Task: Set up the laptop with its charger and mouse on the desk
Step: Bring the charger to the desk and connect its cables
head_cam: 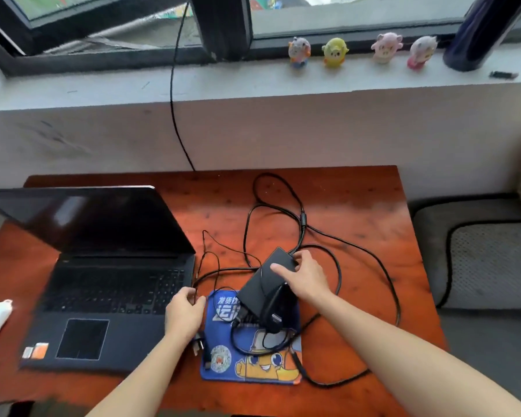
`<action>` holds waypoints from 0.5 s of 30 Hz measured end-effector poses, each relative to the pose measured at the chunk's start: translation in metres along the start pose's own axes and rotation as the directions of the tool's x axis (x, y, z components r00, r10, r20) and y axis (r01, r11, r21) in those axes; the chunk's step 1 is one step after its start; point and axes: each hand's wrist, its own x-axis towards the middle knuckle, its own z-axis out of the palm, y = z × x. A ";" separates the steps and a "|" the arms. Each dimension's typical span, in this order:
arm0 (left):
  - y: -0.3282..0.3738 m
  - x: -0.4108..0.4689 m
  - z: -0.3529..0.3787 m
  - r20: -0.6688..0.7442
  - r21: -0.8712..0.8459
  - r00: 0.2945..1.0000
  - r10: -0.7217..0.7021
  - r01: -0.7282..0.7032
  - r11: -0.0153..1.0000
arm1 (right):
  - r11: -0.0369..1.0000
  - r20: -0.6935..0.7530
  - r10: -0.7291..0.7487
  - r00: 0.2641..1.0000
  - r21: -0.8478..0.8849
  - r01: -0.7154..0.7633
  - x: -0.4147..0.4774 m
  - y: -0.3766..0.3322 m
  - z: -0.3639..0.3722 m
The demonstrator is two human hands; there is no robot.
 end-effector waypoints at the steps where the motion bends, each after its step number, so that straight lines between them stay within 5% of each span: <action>1: -0.011 0.003 -0.005 0.011 -0.022 1.000 -0.007 0.007 1.000 | 1.000 -0.006 0.002 1.000 -0.027 -0.002 -0.010 -0.004 0.009; 6: -0.019 0.012 -0.009 0.292 -0.181 0.952 -0.095 0.152 0.972 | 0.947 0.098 0.014 0.995 -0.321 0.018 -0.052 0.007 0.037; 11: -0.031 0.016 -0.041 0.580 -0.060 0.812 -0.064 0.122 0.991 | 0.919 -0.071 0.055 0.996 -0.387 -0.079 -0.066 0.001 0.064; 15: -0.047 0.020 -0.064 0.605 -0.046 0.794 -0.058 0.107 0.993 | 0.886 -0.164 0.062 0.984 -0.445 -0.130 -0.065 -0.011 0.083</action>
